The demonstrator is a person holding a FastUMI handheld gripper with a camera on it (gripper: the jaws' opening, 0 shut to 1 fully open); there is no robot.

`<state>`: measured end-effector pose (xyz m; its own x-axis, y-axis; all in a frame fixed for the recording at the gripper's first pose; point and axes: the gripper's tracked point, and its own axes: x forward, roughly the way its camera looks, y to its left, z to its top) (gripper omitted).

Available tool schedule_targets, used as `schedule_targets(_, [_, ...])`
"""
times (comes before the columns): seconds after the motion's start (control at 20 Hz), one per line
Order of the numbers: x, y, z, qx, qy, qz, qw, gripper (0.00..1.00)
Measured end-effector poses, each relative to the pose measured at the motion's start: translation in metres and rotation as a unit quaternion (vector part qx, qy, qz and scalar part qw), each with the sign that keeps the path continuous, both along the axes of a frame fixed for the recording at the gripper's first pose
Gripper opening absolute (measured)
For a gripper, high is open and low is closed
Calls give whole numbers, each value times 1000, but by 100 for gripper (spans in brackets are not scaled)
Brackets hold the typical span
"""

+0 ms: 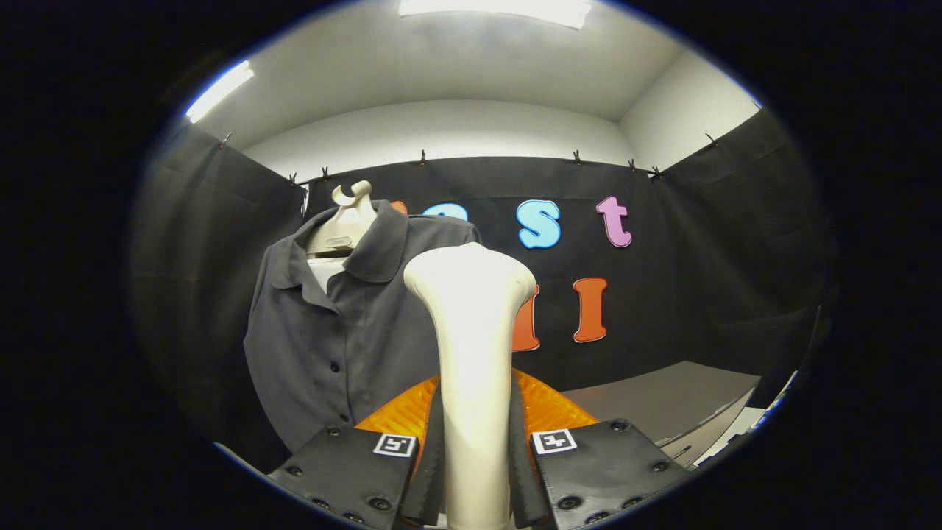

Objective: Iron the clothes twice with a garment steamer, once on the left side and once on the right side.

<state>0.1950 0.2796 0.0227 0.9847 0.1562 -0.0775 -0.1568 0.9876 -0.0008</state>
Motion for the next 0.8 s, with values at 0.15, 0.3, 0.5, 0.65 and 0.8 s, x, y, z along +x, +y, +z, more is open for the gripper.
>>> schedule_targets(0.15, [8, 25, -7, -16, 7, 7, 1000, 44])
schedule_targets(0.3, [17, 45, -18, -31, 17, 1, 999, 44])
schedule_targets(0.5, [30, 61, -38, -51, 31, 0, 998, 44])
schedule_targets(0.65, [37, 64, -46, -54, 39, -6, 998, 44])
schedule_targets(0.8, [37, 64, -51, -60, 42, -8, 997, 44])
